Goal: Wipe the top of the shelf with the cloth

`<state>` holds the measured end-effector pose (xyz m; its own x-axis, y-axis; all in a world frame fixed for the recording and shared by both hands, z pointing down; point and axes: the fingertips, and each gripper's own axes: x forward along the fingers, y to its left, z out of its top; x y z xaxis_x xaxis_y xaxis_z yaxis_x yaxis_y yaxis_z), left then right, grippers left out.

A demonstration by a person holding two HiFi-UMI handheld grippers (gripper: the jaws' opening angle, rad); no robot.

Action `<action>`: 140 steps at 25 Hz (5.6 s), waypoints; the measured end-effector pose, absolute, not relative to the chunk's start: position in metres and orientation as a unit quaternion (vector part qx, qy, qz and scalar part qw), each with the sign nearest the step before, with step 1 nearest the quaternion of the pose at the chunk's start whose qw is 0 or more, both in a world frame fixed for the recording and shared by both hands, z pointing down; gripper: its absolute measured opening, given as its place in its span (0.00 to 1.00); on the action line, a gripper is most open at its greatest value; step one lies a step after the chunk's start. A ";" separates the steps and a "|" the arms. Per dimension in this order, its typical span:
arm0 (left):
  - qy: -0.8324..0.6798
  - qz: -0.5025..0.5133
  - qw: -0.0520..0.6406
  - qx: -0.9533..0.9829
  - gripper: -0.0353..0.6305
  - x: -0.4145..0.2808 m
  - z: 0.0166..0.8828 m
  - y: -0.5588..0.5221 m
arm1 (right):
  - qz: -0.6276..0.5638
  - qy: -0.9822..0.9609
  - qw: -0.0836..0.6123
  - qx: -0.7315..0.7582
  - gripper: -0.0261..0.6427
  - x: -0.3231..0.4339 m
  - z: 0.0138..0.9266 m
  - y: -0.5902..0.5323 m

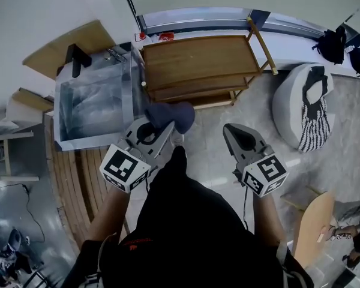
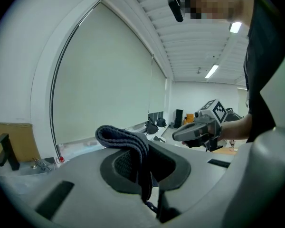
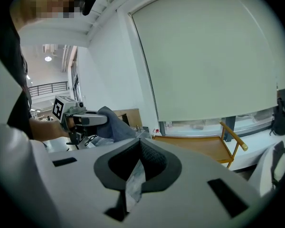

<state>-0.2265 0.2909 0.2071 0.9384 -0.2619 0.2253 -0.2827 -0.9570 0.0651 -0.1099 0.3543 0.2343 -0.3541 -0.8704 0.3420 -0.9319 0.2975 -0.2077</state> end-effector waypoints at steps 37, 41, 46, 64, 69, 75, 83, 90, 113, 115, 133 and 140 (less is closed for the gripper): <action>-0.187 0.136 0.125 0.965 0.11 -0.204 0.261 0.004 | 0.255 -0.808 0.140 0.512 0.05 -0.080 0.279 0.047; -0.210 0.143 0.124 0.959 0.11 -0.194 0.266 -0.009 | 0.258 -0.818 0.138 0.495 0.05 -0.066 0.284 0.035; -0.247 0.153 0.099 0.952 0.11 -0.174 0.273 -0.027 | 0.262 -0.838 0.145 0.456 0.05 -0.035 0.295 0.022; -0.353 0.192 0.105 0.909 0.11 -0.114 0.313 -0.062 | 0.281 -0.878 0.161 0.352 0.05 0.053 0.326 -0.015; -0.368 0.203 0.106 0.901 0.11 -0.109 0.332 -0.073 | 0.292 -0.881 0.170 0.332 0.05 0.060 0.346 -0.023; -0.379 0.225 0.108 0.891 0.11 -0.120 0.358 -0.084 | 0.298 -0.883 0.181 0.315 0.05 0.052 0.365 -0.029; -0.393 0.269 0.116 0.872 0.11 -0.147 0.409 -0.114 | 0.316 -0.871 0.206 0.315 0.05 0.038 0.393 -0.033; -0.397 0.301 0.120 0.859 0.11 -0.169 0.451 -0.146 | 0.330 -0.860 0.222 0.319 0.05 0.025 0.411 -0.044; -0.374 0.494 0.026 0.785 0.11 -0.155 0.581 -0.183 | 0.393 -0.828 0.258 0.307 0.05 0.038 0.470 -0.040; -0.364 0.490 0.037 0.791 0.11 -0.148 0.588 -0.181 | 0.395 -0.826 0.256 0.309 0.05 0.042 0.473 -0.038; -0.273 0.488 0.085 0.825 0.11 -0.078 0.639 -0.150 | 0.423 -0.810 0.220 0.342 0.05 0.079 0.478 -0.018; -0.242 0.488 0.086 0.834 0.11 -0.028 0.641 -0.141 | 0.425 -0.805 0.201 0.363 0.05 0.109 0.472 -0.011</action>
